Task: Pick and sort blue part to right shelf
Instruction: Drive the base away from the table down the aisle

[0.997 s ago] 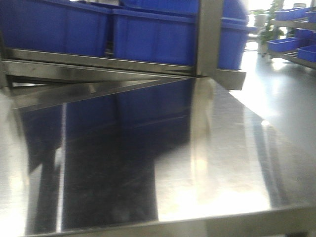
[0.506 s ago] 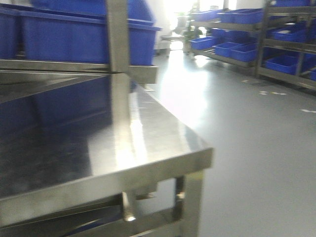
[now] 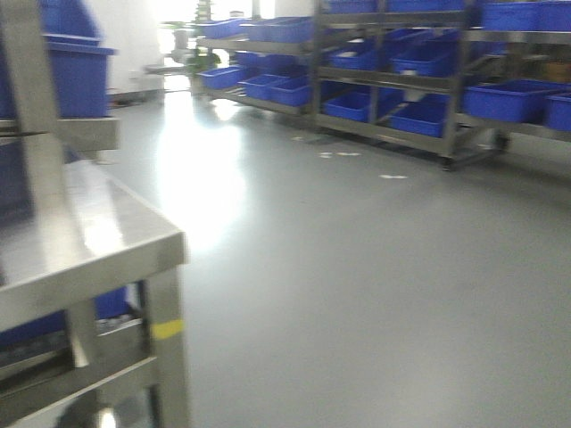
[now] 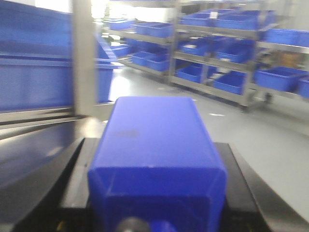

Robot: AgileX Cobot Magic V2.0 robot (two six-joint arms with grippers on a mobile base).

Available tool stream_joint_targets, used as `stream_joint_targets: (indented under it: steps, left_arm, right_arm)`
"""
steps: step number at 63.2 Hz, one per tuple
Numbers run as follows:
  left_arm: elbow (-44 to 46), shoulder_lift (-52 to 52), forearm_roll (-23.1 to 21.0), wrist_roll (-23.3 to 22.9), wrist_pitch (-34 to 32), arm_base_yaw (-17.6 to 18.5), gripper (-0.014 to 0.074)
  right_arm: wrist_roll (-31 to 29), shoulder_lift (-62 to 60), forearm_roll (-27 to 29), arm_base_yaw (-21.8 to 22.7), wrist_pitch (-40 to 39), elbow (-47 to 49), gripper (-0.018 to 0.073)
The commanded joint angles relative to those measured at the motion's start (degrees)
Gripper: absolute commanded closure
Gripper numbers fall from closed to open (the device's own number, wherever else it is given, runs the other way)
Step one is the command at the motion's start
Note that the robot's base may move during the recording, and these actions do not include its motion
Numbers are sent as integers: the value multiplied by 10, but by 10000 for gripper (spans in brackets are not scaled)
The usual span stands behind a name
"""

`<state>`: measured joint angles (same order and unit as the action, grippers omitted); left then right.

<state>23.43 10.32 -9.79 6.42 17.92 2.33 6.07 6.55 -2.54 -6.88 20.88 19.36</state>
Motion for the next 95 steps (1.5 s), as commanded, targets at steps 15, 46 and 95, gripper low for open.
stream_joint_targets:
  steps: [15,46,95]
  left_arm:
    - [17,6,-3,0,-52,0,316]
    - [17,6,-3,0,-52,0,316]
    - [17,6,-3,0,-52,0,316]
  right_arm:
    - [-4,6,-8,4,-53,16,112]
    - [-4,6,-8,4,-53,16,112]
    - [-4,6,-8,4,-53,16,112]
